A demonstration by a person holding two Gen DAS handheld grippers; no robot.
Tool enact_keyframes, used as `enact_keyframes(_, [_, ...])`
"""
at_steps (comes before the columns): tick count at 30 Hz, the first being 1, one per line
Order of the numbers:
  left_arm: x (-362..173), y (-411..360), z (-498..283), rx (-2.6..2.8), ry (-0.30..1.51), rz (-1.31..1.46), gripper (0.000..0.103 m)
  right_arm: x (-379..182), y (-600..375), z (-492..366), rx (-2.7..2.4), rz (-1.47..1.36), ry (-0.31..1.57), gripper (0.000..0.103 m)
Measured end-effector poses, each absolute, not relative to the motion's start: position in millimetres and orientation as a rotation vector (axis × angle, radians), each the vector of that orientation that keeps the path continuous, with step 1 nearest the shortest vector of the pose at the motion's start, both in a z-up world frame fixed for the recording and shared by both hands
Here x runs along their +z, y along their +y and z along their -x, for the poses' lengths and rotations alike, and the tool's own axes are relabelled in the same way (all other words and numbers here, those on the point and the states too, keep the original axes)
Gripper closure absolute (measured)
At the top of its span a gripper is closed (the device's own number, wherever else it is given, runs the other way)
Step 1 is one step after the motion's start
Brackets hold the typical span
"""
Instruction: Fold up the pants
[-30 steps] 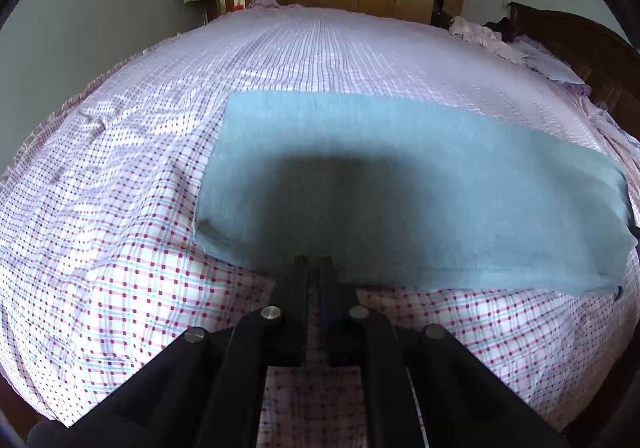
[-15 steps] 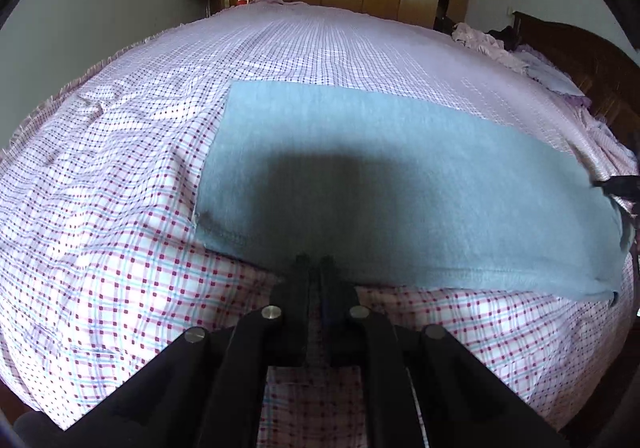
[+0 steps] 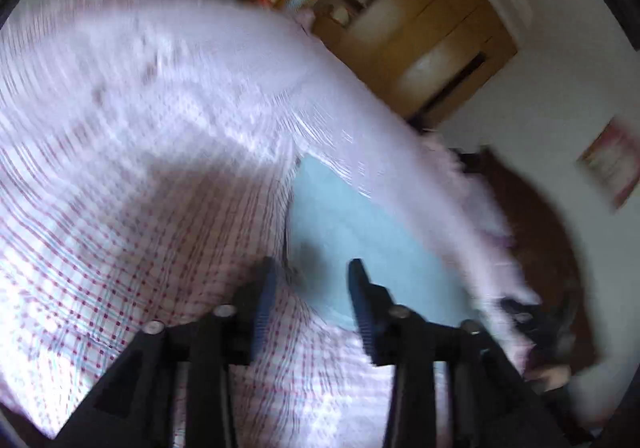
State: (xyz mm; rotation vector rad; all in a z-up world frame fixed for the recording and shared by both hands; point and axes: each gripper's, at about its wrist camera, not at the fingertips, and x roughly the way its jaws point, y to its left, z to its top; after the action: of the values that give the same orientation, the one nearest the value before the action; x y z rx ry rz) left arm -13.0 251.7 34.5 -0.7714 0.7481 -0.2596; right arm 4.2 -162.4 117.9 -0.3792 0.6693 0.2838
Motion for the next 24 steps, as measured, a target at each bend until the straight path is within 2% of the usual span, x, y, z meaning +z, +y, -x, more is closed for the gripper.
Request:
enact_keyframes(5, [3.6, 283.9, 9.0, -0.33, 0.792, 0.984, 0.058, 71.7, -0.8, 29.9, 0.548, 0.573, 0.61, 0.049])
enact_keyframes(11, [-9.0, 287.0, -13.5, -0.431, 0.848, 1.006, 0.057, 33.2, 72.3, 18.2, 0.545, 0.679, 0.554, 0.05])
enact_keyframes(13, [-16.6, 290.3, -26.9, -0.426, 0.872, 1.038, 0.059, 29.2, 77.2, -5.6, 0.5, 0.63, 0.602, 0.05])
enact_keyframes(14, [-19.7, 291.2, -34.6, -0.431, 0.882, 1.06, 0.062, 28.2, 79.6, -11.1, 0.488, 0.613, 0.611, 0.052])
enact_keyframes(16, [-23.6, 293.5, -52.7, -0.465, 0.889, 1.109, 0.063, 28.0, 81.0, -22.4, 0.458, 0.616, 0.617, 0.075])
enact_keyframes(17, [-25.1, 295.6, -62.2, -0.486, 0.891, 1.133, 0.063, 28.8, 79.7, -22.7, 0.455, 0.625, 0.612, 0.08])
enact_keyframes(18, [-25.3, 296.1, -71.1, -0.5, 0.895, 1.149, 0.063, 31.3, 81.0, -19.4, 0.451, 0.636, 0.6, 0.091])
enact_keyframes(19, [-24.7, 297.0, -77.0, -0.507, 0.899, 1.154, 0.063, 31.8, 82.0, -13.2, 0.441, 0.654, 0.571, 0.098])
enact_keyframes(23, [-16.5, 286.8, -106.2, -0.544, 0.936, 1.148, 0.062, 44.5, 74.1, -3.9, 0.472, 0.627, 0.535, 0.103])
enact_keyframes(24, [-16.1, 284.9, -110.4, -0.528, 0.955, 1.15, 0.066, 48.2, 70.9, -4.5, 0.487, 0.603, 0.542, 0.103])
